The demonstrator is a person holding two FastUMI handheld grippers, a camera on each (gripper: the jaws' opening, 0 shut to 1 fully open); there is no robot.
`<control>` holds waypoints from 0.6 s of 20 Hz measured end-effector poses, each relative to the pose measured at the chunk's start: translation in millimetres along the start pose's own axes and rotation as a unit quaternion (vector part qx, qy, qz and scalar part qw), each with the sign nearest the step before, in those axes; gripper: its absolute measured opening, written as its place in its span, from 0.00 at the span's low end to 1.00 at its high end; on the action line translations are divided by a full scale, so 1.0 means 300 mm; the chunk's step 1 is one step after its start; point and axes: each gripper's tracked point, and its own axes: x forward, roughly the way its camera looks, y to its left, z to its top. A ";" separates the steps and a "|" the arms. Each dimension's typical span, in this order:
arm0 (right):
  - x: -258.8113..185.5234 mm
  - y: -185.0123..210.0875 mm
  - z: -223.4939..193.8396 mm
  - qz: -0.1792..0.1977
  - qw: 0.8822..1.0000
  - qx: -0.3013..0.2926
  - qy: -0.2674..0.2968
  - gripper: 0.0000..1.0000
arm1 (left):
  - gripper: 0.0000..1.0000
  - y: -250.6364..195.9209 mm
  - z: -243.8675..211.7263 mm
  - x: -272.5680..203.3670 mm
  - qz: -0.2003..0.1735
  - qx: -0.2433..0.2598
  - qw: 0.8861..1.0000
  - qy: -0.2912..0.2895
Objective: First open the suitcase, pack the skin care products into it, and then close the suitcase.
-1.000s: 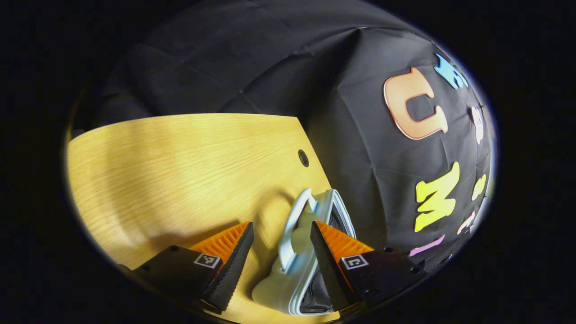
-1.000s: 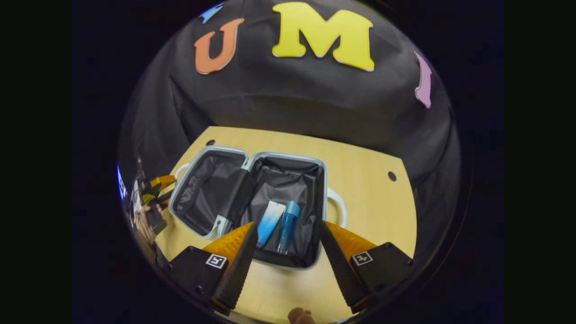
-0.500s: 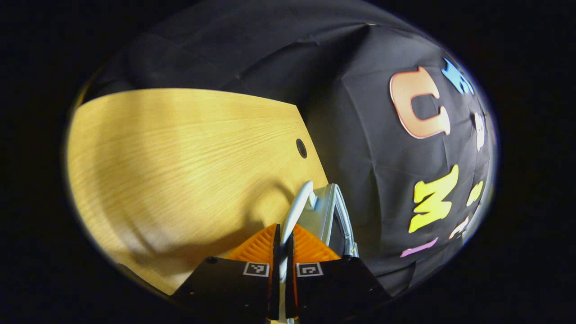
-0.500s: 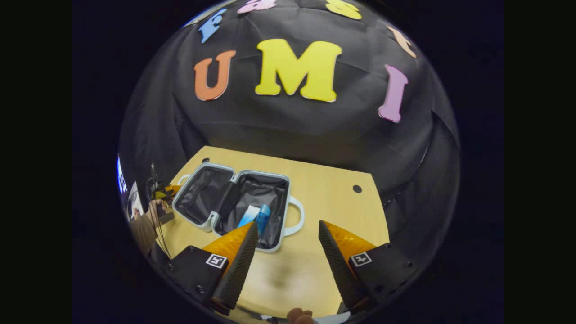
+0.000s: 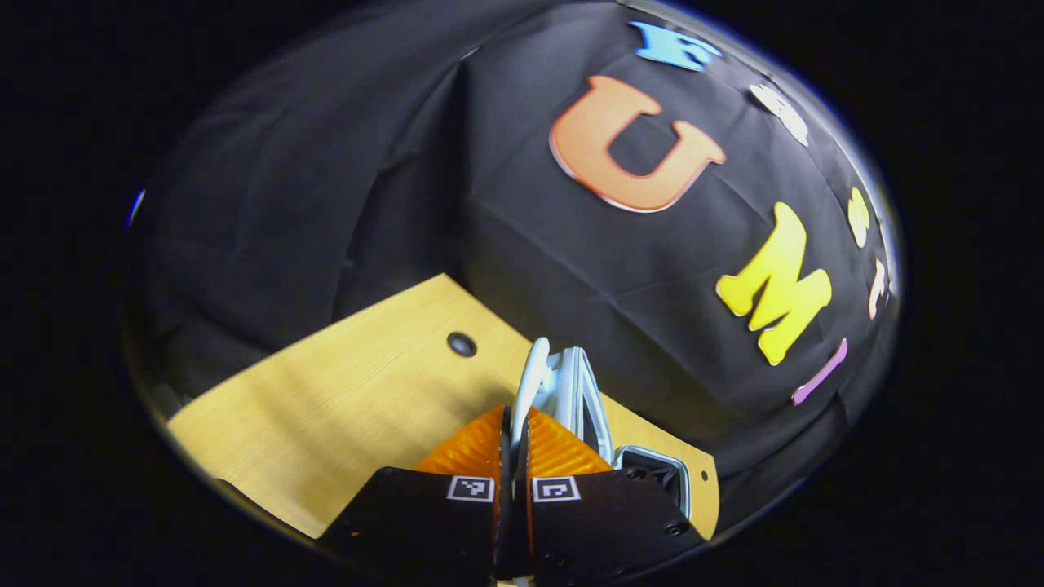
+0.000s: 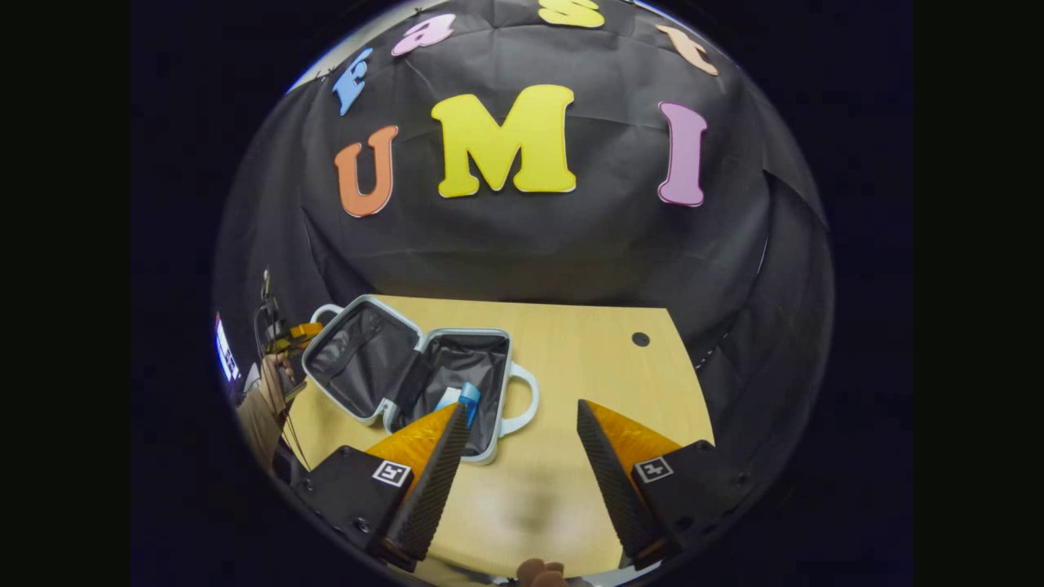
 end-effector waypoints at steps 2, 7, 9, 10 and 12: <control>-0.008 -0.029 0.003 0.010 1.000 -0.001 -0.005 0.80 | 0.03 -0.148 0.058 -0.059 -0.018 0.046 0.998 -0.033; -0.051 -0.107 0.035 0.021 0.999 -0.022 -0.031 0.81 | 0.03 -0.523 0.003 -0.135 -0.037 0.175 0.982 -0.061; -0.062 -0.138 0.040 0.027 0.998 -0.028 -0.040 0.81 | 0.03 -0.660 -0.070 -0.158 -0.049 0.219 0.973 -0.059; -0.070 -0.155 0.041 0.030 0.998 -0.029 -0.042 0.80 | 0.03 -0.719 -0.109 -0.163 -0.055 0.238 0.968 -0.058; -0.089 -0.198 0.035 0.032 0.998 -0.032 -0.045 0.81 | 0.03 -0.823 -0.186 -0.155 -0.061 0.259 0.962 -0.055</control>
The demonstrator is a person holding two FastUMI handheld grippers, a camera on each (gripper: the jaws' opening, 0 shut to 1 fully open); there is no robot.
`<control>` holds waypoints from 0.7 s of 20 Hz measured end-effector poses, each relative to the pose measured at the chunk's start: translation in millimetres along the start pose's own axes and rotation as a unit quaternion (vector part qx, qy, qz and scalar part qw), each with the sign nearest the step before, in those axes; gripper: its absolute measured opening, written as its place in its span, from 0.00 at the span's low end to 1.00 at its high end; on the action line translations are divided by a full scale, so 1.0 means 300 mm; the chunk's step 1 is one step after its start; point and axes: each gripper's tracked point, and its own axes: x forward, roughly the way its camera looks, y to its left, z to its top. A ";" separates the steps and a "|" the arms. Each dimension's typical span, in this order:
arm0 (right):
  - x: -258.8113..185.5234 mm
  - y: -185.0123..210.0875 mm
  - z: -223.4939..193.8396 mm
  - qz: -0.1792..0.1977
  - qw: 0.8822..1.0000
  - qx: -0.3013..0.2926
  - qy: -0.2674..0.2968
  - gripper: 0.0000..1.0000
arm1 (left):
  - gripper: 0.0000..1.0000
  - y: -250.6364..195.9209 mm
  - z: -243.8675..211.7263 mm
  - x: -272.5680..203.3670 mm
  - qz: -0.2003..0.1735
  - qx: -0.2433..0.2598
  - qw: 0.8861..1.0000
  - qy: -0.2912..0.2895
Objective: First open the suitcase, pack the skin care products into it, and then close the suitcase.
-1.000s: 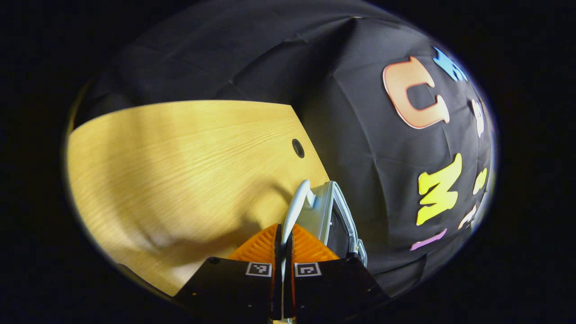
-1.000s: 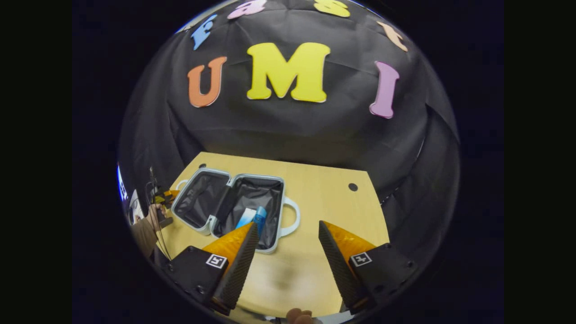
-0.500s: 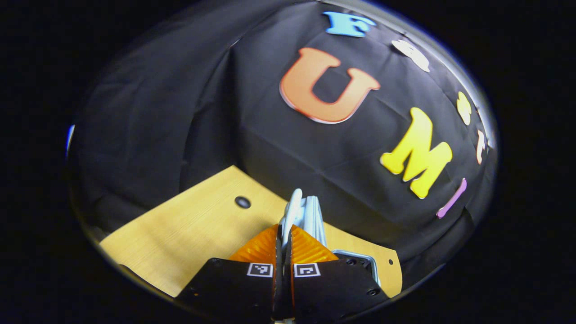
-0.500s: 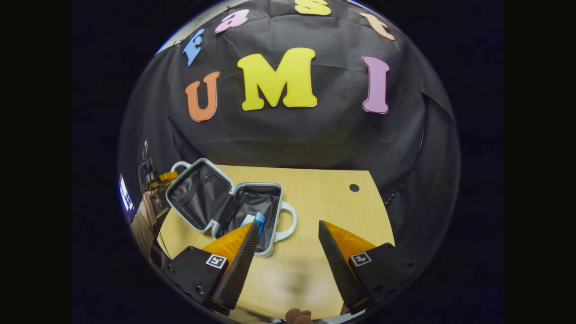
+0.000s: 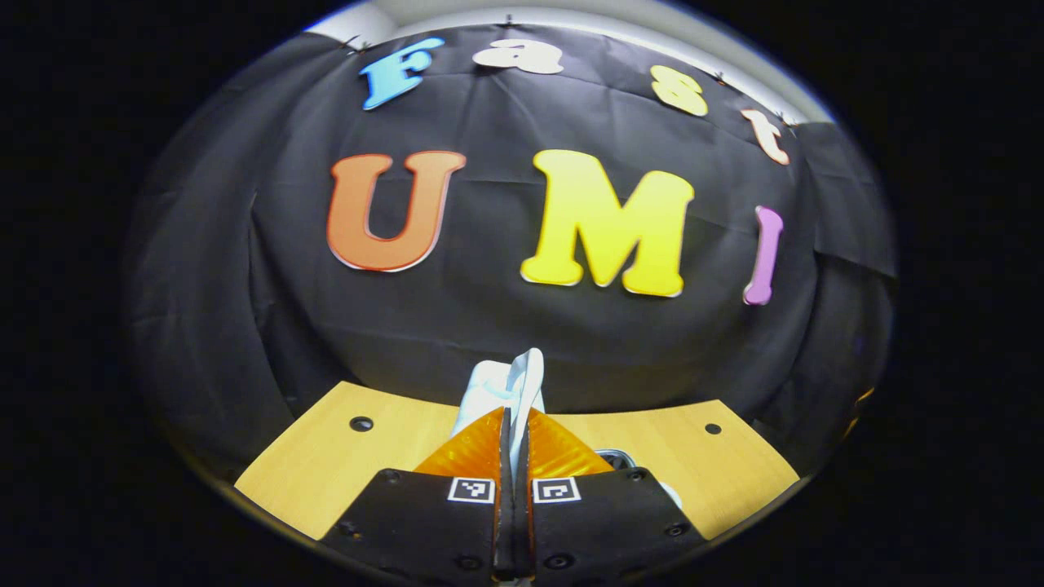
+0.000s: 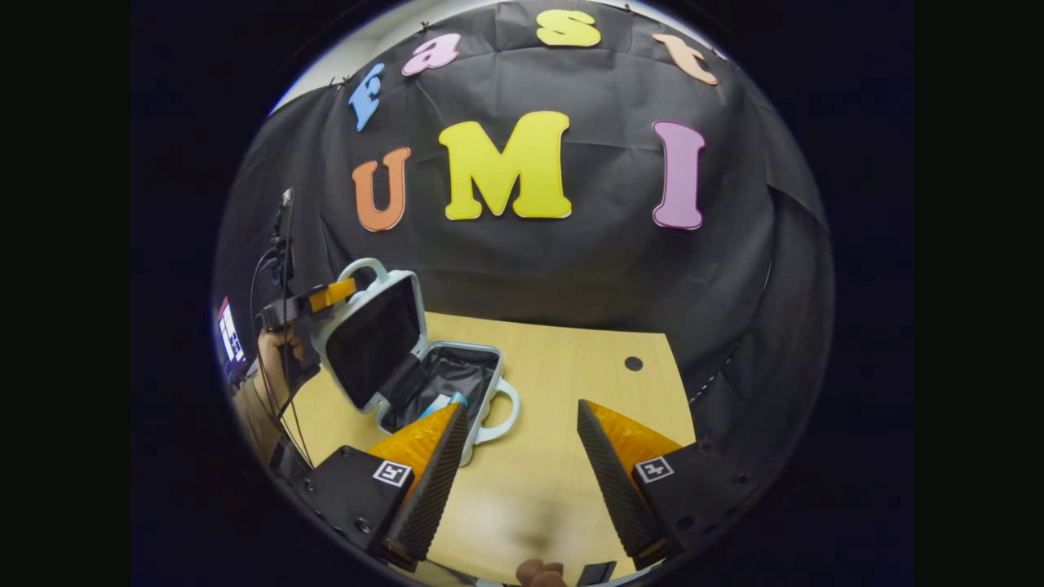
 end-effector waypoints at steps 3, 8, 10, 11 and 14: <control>-0.029 -0.073 -0.014 -0.005 1.000 -0.010 -0.007 0.81 | 0.03 -0.128 -0.056 0.036 0.000 0.018 1.000 0.012; -0.060 -0.189 -0.034 -0.016 1.000 -0.015 -0.017 0.80 | 0.03 -0.337 -0.184 0.084 -0.011 0.066 0.997 0.048; -0.064 -0.246 -0.057 -0.025 0.999 -0.014 -0.014 0.81 | 0.03 -0.402 -0.249 0.108 -0.016 0.100 0.993 0.063; -0.068 -0.274 -0.070 -0.031 0.999 -0.014 -0.012 0.81 | 0.03 -0.435 -0.289 0.122 -0.018 0.118 0.990 0.071; -0.068 -0.342 -0.112 -0.038 0.999 -0.004 -0.002 0.80 | 0.03 -0.532 -0.438 0.167 -0.021 0.210 0.972 0.108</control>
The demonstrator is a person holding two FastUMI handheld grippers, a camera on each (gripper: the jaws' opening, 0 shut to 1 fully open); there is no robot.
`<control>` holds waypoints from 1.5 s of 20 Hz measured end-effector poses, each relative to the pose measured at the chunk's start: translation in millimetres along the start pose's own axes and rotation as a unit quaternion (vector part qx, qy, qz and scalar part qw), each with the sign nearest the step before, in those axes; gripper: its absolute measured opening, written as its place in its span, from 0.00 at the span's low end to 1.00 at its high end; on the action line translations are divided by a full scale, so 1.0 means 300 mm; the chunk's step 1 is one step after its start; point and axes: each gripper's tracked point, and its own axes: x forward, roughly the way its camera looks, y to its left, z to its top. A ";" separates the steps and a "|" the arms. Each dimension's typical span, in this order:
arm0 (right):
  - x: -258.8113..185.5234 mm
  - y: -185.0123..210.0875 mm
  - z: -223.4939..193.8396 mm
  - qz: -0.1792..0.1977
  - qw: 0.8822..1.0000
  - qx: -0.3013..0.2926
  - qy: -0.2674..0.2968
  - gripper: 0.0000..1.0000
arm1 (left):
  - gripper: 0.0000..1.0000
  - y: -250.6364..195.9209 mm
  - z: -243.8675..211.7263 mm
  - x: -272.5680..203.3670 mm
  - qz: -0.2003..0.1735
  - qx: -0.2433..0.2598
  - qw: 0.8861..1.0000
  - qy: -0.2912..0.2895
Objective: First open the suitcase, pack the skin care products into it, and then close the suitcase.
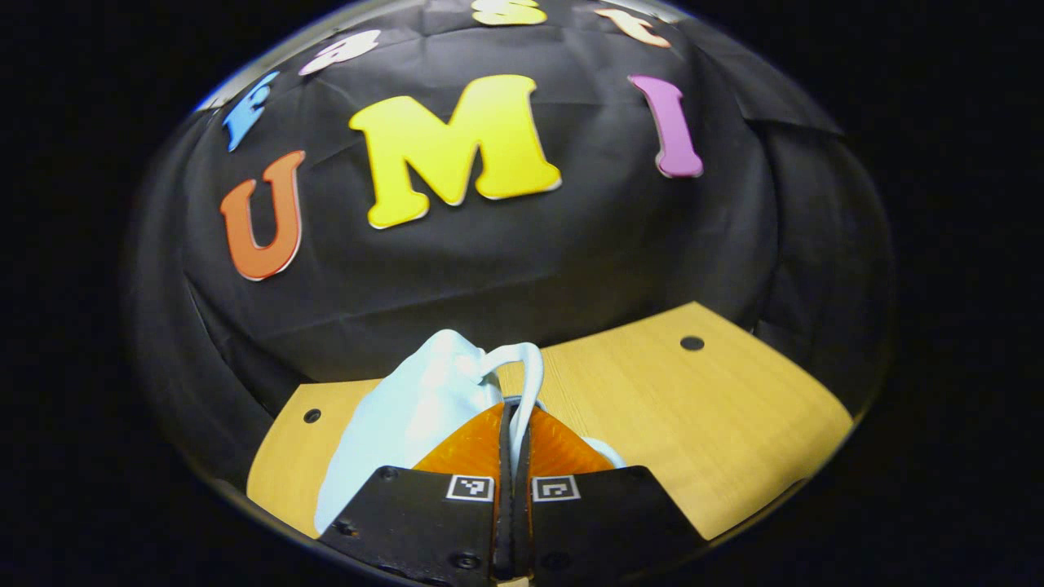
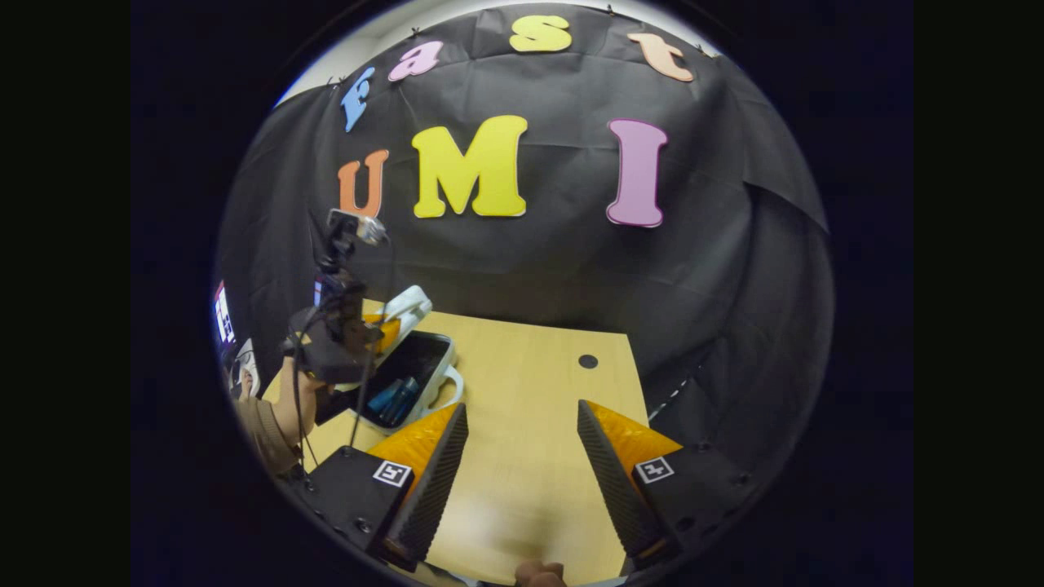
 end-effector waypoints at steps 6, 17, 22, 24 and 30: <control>0.047 -0.111 -0.084 -0.007 0.999 0.033 0.025 0.81 | 0.03 -0.173 -0.180 0.122 -0.001 0.095 0.993 0.070; 0.099 -0.220 -0.060 -0.050 0.995 0.087 0.024 0.81 | 0.47 -0.213 -0.170 0.083 0.001 0.085 0.993 0.079; 0.084 -0.170 0.087 -0.082 0.991 0.099 -0.031 0.81 | 0.95 -0.026 0.138 -0.129 0.038 0.013 0.998 -0.038; 0.090 -0.114 0.160 -0.085 0.988 0.115 -0.059 0.80 | 0.98 0.065 0.266 -0.264 0.052 -0.034 0.994 -0.085; 0.111 0.138 0.350 -0.072 0.986 0.101 -0.113 0.80 | 0.98 0.398 0.414 -0.579 0.087 -0.109 0.977 -0.163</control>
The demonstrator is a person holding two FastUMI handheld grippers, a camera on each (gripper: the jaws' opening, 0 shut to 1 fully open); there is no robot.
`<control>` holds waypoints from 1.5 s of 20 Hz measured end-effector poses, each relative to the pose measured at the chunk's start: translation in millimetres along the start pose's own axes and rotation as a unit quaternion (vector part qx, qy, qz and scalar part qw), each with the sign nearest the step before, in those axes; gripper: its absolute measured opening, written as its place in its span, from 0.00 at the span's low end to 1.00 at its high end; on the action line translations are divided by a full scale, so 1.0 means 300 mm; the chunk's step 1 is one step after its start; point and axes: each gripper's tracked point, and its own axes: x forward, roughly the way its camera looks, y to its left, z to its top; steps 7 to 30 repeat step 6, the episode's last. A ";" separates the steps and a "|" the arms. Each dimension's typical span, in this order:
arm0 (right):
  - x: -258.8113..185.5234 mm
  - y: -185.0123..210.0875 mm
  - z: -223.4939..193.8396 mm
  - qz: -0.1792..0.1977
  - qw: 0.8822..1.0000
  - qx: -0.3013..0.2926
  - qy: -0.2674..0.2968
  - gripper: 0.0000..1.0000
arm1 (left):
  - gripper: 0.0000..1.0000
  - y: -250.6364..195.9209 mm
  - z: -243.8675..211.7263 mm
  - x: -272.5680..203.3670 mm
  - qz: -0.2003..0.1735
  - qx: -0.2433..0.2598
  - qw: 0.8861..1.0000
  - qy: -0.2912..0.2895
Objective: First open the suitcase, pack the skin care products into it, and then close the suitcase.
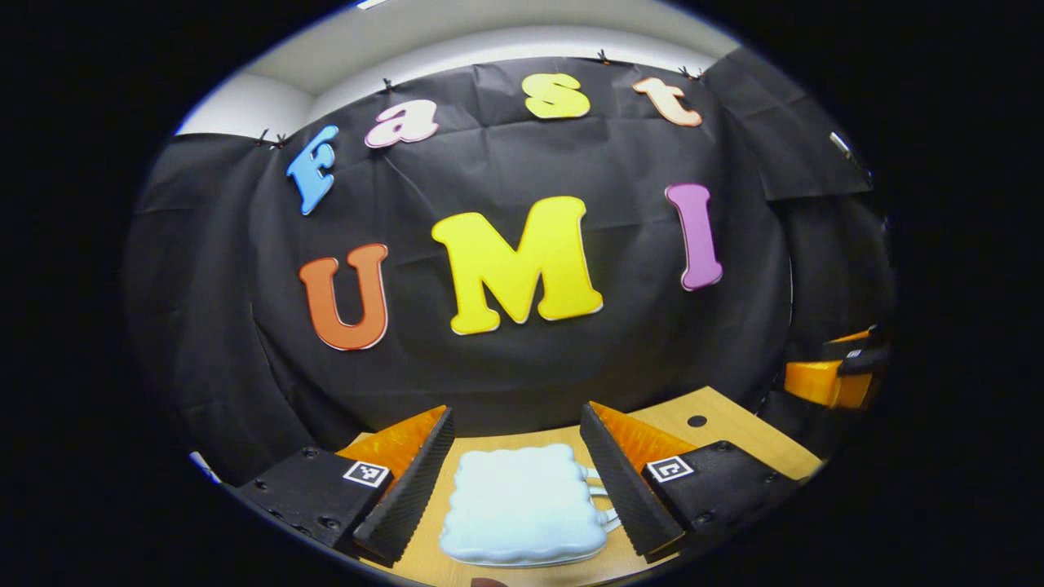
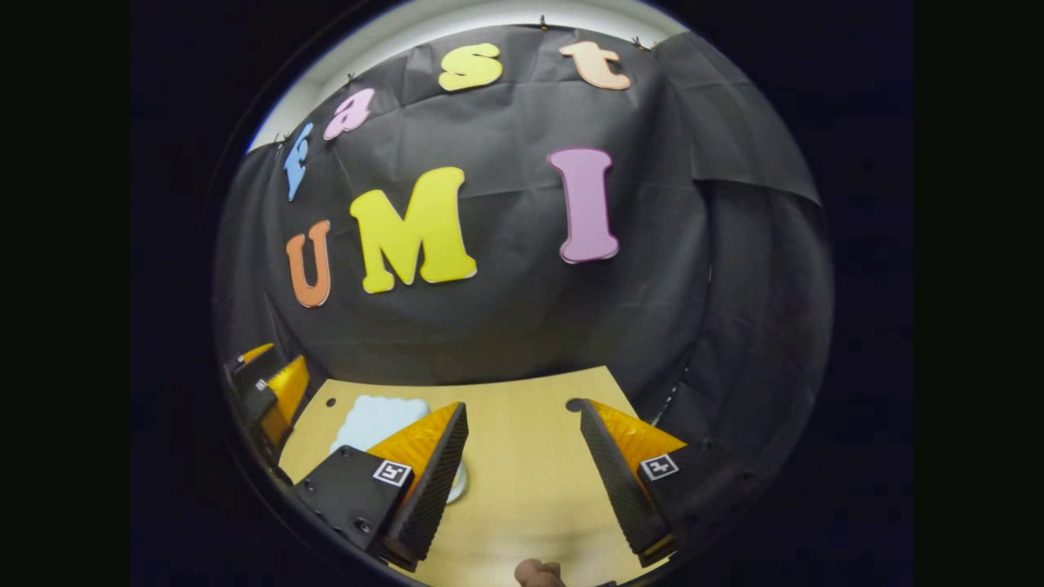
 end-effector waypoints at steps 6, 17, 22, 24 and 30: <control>-0.052 0.242 0.096 0.015 0.998 -0.034 -0.055 0.83 | 0.94 0.221 0.033 -0.073 0.022 -0.025 0.999 -0.002; -0.052 0.242 0.096 0.015 0.998 -0.034 -0.055 0.83 | 0.94 0.221 0.033 -0.073 0.022 -0.025 0.999 -0.002; -0.052 0.242 0.096 0.015 0.998 -0.034 -0.055 0.83 | 0.94 0.221 0.033 -0.073 0.022 -0.025 0.999 -0.002; -0.052 0.242 0.096 0.015 0.998 -0.034 -0.055 0.83 | 0.94 0.221 0.033 -0.073 0.022 -0.025 0.999 -0.002; -0.052 0.242 0.096 0.015 0.998 -0.034 -0.055 0.83 | 0.94 0.221 0.033 -0.073 0.022 -0.025 0.999 -0.002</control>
